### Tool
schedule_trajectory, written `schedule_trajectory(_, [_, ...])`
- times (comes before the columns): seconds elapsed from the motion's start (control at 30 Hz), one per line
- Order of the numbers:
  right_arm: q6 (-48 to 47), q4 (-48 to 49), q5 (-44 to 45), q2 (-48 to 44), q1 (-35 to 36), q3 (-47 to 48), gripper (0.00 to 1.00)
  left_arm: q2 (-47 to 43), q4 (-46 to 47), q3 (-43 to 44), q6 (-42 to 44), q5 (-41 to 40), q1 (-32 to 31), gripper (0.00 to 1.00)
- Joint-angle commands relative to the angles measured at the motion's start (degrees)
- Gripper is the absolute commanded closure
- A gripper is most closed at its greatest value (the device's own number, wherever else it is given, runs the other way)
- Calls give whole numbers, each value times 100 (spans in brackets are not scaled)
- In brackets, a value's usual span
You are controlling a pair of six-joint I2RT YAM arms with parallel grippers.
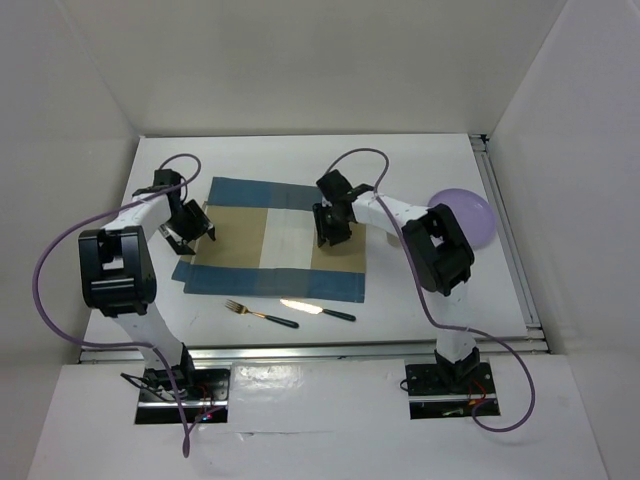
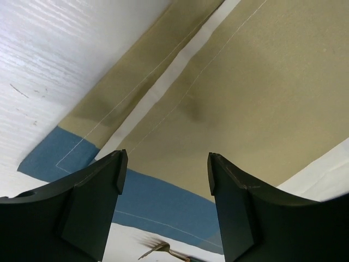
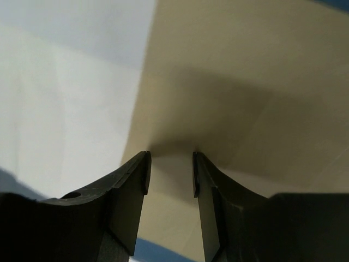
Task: Set the dinner table for one person
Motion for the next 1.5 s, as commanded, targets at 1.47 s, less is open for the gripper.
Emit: schedule_trajectory(1.47, [245,-99,561,-1907,-621,-691,44,-1293,445,-2207,-460,554,-473,40])
